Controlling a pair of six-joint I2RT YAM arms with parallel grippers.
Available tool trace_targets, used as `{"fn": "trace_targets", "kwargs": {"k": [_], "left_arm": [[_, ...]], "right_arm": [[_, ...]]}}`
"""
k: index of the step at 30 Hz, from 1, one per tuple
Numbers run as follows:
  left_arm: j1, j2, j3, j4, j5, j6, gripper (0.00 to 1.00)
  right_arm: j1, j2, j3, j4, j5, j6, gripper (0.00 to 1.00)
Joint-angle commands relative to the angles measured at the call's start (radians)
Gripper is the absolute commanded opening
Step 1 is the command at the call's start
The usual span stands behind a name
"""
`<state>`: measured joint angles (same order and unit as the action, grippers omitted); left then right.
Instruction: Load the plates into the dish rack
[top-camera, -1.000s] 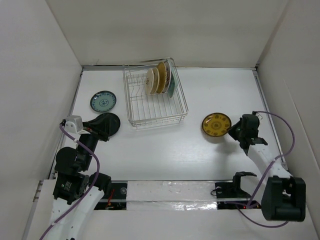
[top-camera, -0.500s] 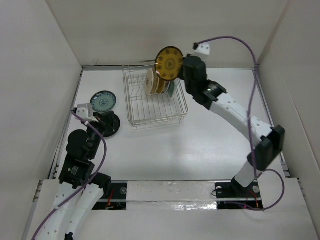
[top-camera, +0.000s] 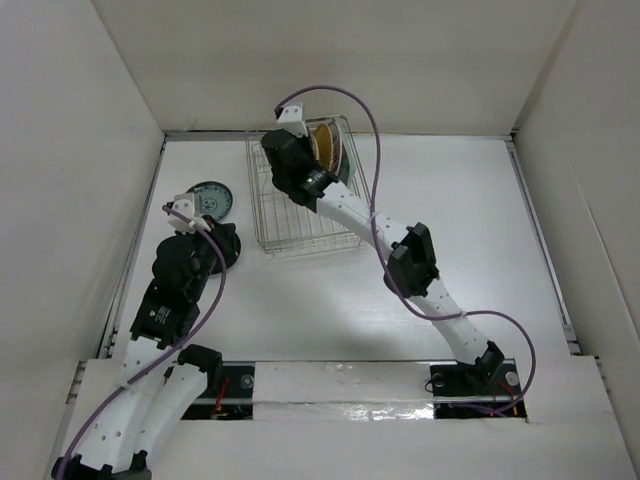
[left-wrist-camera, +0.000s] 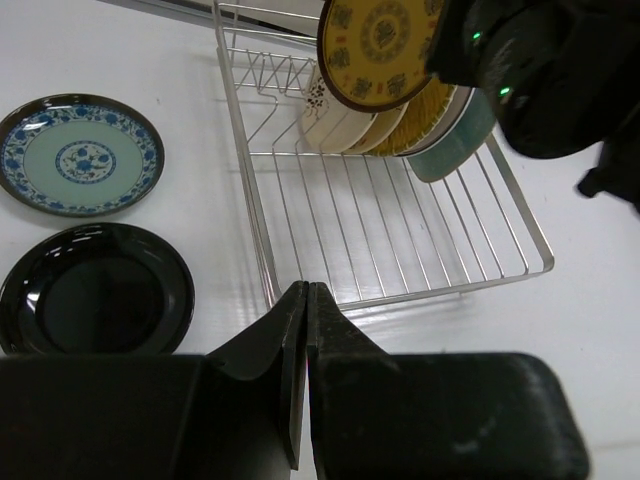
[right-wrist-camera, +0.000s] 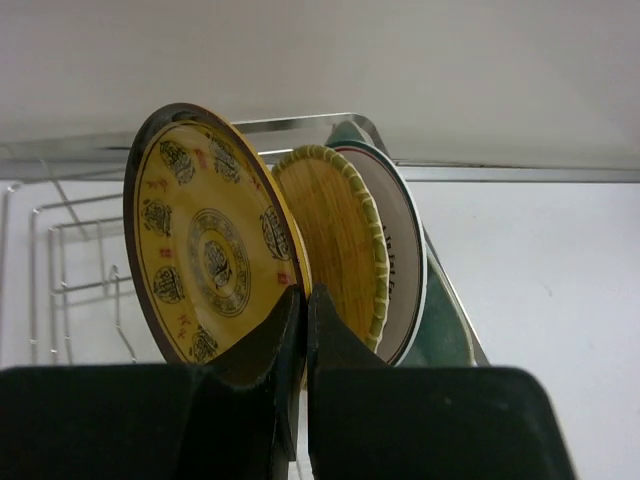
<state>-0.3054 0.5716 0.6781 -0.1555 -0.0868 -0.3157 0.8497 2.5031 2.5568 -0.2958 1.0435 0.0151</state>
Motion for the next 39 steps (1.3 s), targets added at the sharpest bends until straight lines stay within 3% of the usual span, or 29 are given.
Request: {"fn": "trace_targets", "kwargs": {"k": [1,6,9,27,31,33,34,37,39], "left_arm": [[0.006,-0.013,0.018,0.04,0.021,-0.006,0.0],[0.006,-0.018,0.017,0.04,0.024,-0.003,0.0],[0.006,-0.029,0.015,0.042,0.019,-0.003,0.01],[0.006,-0.045,0.017,0.042,-0.004,-0.005,0.05],[0.006,-0.036,0.017,0.036,-0.024,-0.006,0.15],[0.006,-0.024,0.018,0.031,-0.03,-0.01,0.21],[0.006,-0.021,0.018,0.033,-0.036,-0.011,0.22],[0.006,-0.007,0.024,0.017,-0.064,-0.026,0.27],[0.006,-0.009,0.024,0.017,-0.077,-0.042,0.28]], "right_arm": [[0.009,0.002,0.071,0.274,0.144,-0.228,0.0],[0.028,0.088,0.1,0.51,0.213,-0.495,0.0],[0.028,0.134,0.103,0.555,0.208,-0.536,0.0],[0.028,0.263,0.103,0.538,0.156,-0.472,0.0],[0.048,0.231,0.022,0.526,0.147,-0.376,0.0],[0.058,0.174,-0.033,0.524,0.128,-0.325,0.06],[0.067,0.157,-0.073,0.515,0.118,-0.278,0.18],[0.078,0.08,-0.11,0.45,0.066,-0.16,0.32],[0.078,0.007,-0.17,0.439,0.041,-0.123,0.36]]}}
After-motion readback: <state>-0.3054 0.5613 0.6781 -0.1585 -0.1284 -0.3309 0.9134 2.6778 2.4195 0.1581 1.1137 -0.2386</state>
